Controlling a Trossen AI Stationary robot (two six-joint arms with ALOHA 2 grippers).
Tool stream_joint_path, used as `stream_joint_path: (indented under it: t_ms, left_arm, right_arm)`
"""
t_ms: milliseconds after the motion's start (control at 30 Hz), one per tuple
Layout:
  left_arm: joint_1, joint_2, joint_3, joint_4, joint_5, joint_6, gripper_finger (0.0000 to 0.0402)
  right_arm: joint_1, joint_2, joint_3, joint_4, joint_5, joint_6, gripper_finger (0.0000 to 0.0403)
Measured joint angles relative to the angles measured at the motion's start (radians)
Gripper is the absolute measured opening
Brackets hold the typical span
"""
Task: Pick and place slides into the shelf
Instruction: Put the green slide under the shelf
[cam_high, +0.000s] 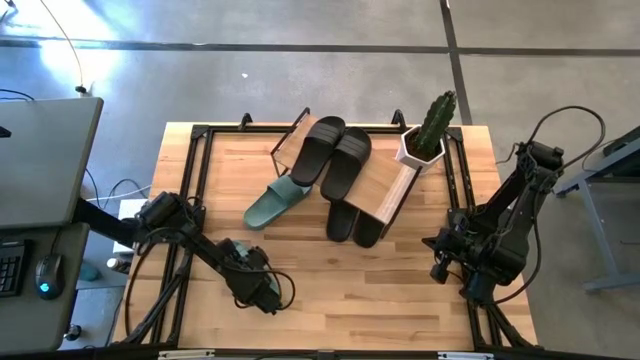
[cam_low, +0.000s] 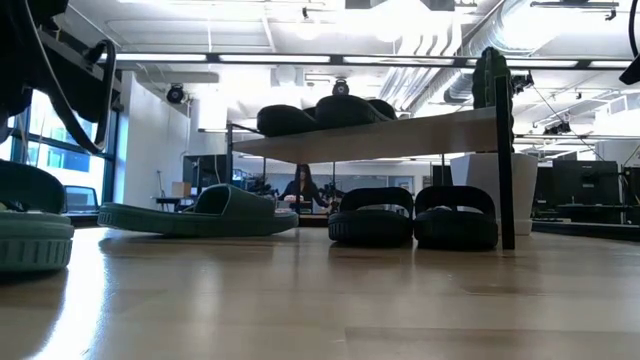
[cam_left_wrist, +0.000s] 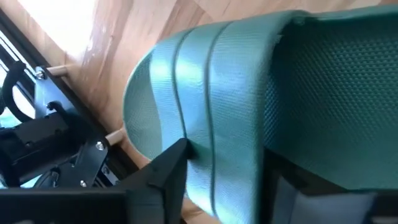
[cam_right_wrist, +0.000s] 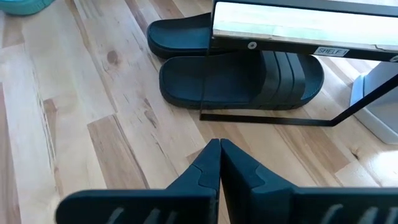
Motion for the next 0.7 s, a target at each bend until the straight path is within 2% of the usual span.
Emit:
stream_joint_path:
  t_ms: [233, 267, 467, 567, 700]
  left_arm:
    - [0.000, 0.000, 0.000, -0.004, -0.002, -0.001, 0.0018]
    - [0.000, 0.000, 0.000, -0.005, -0.004, -0.003, 0.0010]
    - [-0.001, 0.000, 0.078, -0.082, -0.056, -0.029, 0.0006]
    - [-0.002, 0.000, 0.181, -0.166, -0.136, -0.034, 0.0008]
    - [-0.002, -0.007, 0.332, -0.157, -0.262, 0.032, 0.0004]
  right_arm:
    - [0.000, 0.000, 0.000, -0.001, 0.000, 0.000, 0.0001]
    - [0.000, 0.000, 0.000, -0.001, 0.000, 0.000, 0.0001]
    - [0.000, 0.000, 0.000, -0.002, 0.000, 0.000, 0.0001]
    - [0.000, 0.000, 0.000, -0.002, 0.000, 0.000, 0.0001]
    - [0.000, 0.000, 0.000, -0.003, 0.000, 0.000, 0.0001]
